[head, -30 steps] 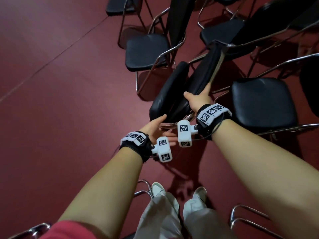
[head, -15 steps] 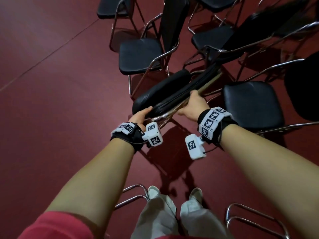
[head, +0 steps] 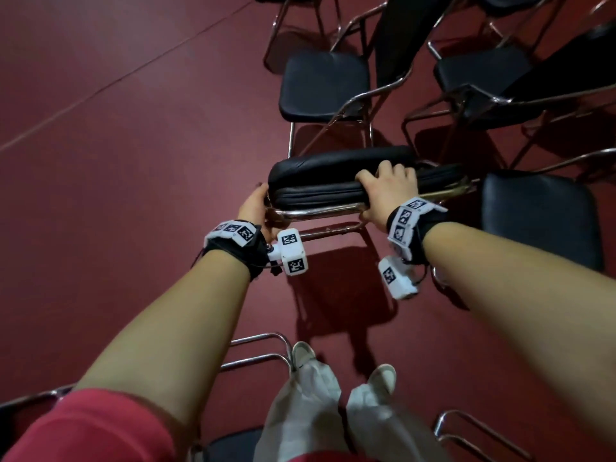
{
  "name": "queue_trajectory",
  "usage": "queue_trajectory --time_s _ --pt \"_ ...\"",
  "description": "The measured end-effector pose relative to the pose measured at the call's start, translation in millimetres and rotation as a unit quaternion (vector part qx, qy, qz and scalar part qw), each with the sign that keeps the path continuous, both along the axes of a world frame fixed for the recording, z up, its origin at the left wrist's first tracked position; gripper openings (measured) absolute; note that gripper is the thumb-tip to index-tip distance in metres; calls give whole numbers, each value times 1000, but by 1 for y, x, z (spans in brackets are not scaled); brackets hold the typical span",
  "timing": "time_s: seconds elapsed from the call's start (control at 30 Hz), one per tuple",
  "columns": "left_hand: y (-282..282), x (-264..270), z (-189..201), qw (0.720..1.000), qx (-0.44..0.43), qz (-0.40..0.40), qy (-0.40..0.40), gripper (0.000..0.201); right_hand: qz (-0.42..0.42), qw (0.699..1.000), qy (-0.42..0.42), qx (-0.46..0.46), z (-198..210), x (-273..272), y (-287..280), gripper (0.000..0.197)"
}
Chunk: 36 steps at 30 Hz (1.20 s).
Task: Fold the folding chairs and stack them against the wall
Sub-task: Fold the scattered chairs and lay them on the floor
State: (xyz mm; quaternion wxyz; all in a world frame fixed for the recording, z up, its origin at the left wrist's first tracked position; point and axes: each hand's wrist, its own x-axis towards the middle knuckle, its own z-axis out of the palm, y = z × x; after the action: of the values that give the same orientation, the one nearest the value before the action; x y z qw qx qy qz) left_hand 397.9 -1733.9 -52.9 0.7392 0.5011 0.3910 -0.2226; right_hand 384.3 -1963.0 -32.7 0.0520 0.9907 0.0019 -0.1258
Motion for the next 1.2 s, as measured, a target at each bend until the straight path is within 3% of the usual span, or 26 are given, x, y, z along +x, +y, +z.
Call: queue_trajectory --time_s 0.07,0.13,0.37,0.57,0.8,0.9,1.03,1.2 --pt "6 -19 -3 997 -37 62 -6 40 14 1000 -6 7 -2 -3 17 67" --pt "6 -42 -3 995 -59 75 -5 54 36 999 -2 13 -5 -9 35 66" --pt "-15 -88 -12 997 -80 -3 -1 54 73 997 15 13 -14 -19 72 62" --pt "-21 -66 -11 998 -58 8 -10 56 77 996 34 8 -12 -17 75 75" --pt "31 -41 -25 1000 -21 3 12 66 38 987 139 70 -18 -8 131 74" --pt "60 -21 -21 999 -1 -4 53 71 35 970 200 133 -19 15 152 73" --pt "95 16 -17 996 50 -46 58 70 68 933 272 224 -15 62 172 68" --pt "118 62 -11 993 80 -60 56 67 39 894 330 302 -13 112 181 70"
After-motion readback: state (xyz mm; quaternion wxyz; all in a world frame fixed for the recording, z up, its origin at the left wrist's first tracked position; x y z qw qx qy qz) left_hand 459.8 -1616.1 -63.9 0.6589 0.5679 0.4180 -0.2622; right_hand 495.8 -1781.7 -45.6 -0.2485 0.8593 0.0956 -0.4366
